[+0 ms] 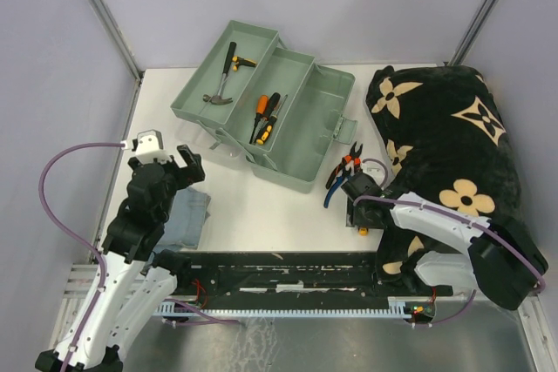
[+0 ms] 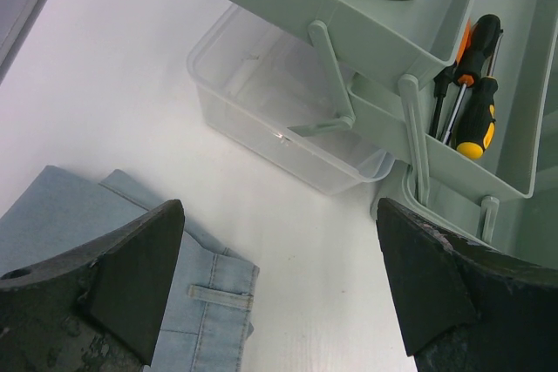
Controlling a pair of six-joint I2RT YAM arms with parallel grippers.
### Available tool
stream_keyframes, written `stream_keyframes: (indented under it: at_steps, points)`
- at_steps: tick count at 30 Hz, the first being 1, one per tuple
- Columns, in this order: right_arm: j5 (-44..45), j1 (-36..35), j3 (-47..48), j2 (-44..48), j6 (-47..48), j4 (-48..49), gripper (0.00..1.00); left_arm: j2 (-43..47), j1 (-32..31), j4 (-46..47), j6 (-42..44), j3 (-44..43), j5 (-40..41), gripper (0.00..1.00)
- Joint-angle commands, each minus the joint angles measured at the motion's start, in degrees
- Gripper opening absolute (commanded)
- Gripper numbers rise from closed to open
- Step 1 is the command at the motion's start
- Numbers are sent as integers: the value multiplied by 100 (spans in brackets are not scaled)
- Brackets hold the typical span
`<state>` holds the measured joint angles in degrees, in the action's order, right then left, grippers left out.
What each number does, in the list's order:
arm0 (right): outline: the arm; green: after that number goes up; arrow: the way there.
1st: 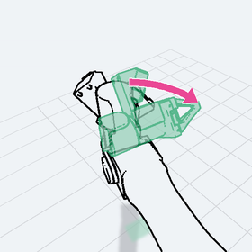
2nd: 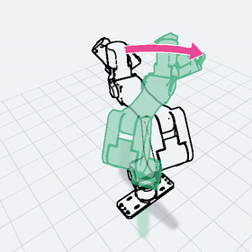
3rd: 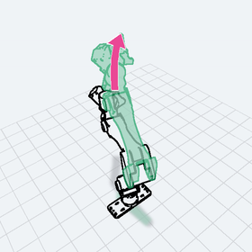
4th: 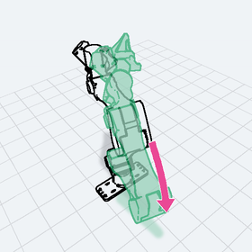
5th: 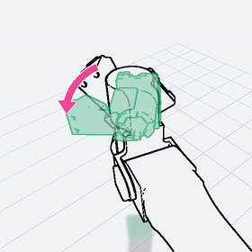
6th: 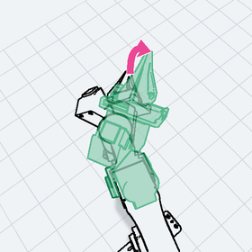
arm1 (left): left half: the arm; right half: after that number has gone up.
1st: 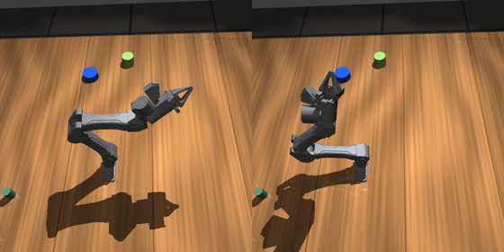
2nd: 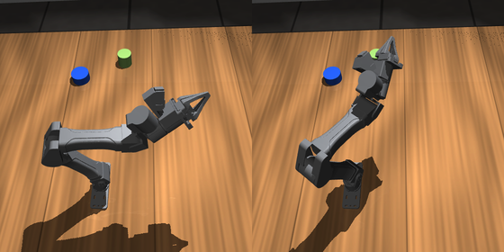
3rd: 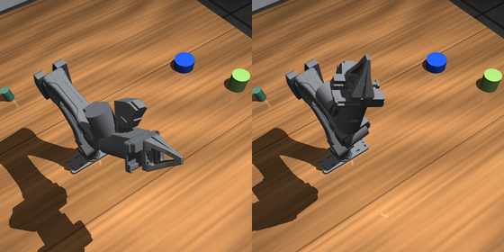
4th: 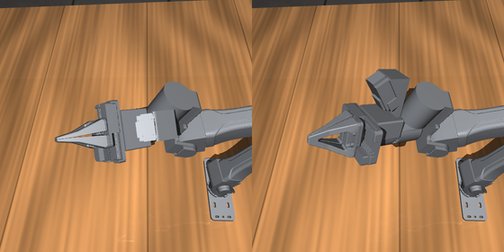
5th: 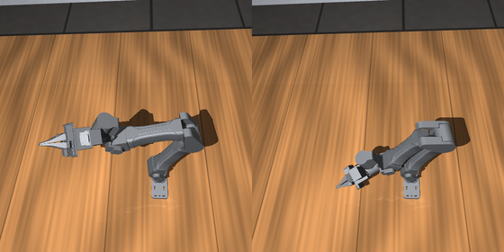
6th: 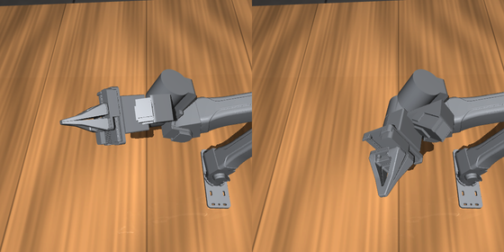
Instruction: Pack the tool kit
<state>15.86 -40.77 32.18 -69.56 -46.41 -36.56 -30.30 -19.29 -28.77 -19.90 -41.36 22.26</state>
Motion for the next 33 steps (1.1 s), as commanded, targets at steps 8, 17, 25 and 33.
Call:
stream_keyframes:
  at_steps: [8, 17, 25, 33]
  points:
    - [813, 1, -250, -285, -825, 649, 56, -18, 30, 78, -109, 15, -61, 97]
    - [1081, 0, -834, 913, -1200, 655, 38, 141, 30, 92, -110, 42, -25, 96]
    - [860, 5, -871, 906, -1175, 690, 55, 221, 30, 82, -111, 58, 43, 96]
    - [717, -1, -705, 403, -1045, 743, 38, 230, 30, 66, -102, 49, 40, 96]
